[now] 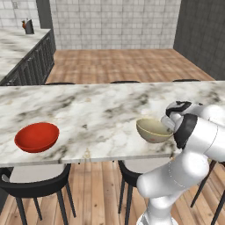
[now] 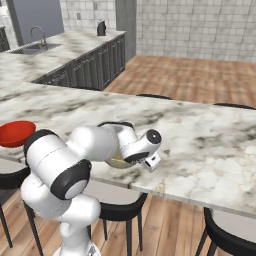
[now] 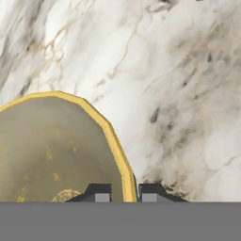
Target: Pick up the bowls from the cabinet and place each bowl in front of a stool on the dining counter.
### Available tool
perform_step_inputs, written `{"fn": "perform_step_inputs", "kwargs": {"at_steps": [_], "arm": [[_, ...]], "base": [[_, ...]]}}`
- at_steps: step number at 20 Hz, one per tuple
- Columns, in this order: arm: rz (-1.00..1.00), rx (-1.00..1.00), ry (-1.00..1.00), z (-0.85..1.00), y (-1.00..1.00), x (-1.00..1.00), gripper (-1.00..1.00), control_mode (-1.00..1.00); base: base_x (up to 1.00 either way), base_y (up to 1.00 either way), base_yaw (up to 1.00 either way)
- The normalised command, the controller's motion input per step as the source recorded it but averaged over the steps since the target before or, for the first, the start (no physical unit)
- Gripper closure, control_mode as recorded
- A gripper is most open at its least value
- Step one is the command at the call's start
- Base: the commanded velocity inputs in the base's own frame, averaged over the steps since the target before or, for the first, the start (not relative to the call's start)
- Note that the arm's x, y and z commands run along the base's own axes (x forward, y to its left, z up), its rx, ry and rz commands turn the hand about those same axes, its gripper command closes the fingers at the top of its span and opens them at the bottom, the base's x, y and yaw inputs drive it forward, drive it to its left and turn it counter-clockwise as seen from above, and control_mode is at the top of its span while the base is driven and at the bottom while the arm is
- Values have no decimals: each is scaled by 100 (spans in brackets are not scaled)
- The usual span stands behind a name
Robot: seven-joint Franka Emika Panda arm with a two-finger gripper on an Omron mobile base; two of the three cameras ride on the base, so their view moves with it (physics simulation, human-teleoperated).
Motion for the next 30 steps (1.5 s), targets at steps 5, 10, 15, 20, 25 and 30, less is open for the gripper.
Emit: {"fn": "perform_step_inputs", "kwargs": {"at_steps": [5, 10, 15, 20, 25, 30], "arm": [[0, 0, 0, -17, 0, 19, 100, -100], [0, 0, -2, 27, 0, -27, -100, -100], [0, 0, -6, 70, 0, -28, -100, -100], [2, -5, -9, 93, 0, -6, -100, -100], [12, -13, -12, 100, 5, -33, -100, -100], [11, -14, -20, 100, 0, -87, -100, -100]], "base": [[0, 0, 0], [0, 0, 0], [0, 0, 0], [0, 0, 0], [0, 0, 0], [0, 0, 0]]}}
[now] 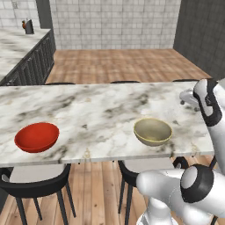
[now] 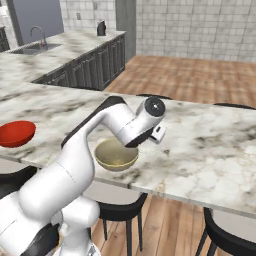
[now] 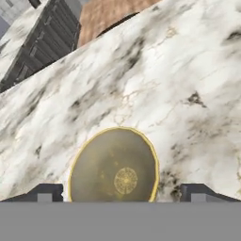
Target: Pick up the bowls from the cabinet and place each bowl in front of a stool on the dining counter.
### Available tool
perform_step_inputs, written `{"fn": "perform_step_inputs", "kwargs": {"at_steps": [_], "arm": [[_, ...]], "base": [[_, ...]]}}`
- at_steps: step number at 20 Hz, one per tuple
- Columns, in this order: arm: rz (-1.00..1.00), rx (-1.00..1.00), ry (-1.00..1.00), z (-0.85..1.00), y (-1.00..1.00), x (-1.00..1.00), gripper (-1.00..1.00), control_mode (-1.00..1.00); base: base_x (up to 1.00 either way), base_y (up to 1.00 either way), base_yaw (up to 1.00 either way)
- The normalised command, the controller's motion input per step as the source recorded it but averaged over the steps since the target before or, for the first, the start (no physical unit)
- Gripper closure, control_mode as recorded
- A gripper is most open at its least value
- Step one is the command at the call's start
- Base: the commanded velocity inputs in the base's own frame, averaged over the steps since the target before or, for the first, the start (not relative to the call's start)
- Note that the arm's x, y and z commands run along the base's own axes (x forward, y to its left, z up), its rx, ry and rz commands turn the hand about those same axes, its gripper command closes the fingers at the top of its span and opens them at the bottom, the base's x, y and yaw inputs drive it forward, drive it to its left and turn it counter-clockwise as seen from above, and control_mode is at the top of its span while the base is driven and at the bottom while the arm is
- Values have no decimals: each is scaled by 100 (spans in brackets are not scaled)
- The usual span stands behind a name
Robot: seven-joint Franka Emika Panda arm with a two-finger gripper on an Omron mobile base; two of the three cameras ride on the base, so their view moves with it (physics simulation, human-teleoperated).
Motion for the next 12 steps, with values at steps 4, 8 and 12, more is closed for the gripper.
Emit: {"fn": "perform_step_inputs", "kwargs": {"at_steps": [4, 8, 12], "arm": [[11, -7, -31, 85, 0, -100, -100, -100], [11, -1, -33, 60, 0, -100, -100, -100], [8, -4, -27, 36, 1, -100, -100, -100]], "base": [[0, 0, 0], [0, 0, 0], [0, 0, 0]]}}
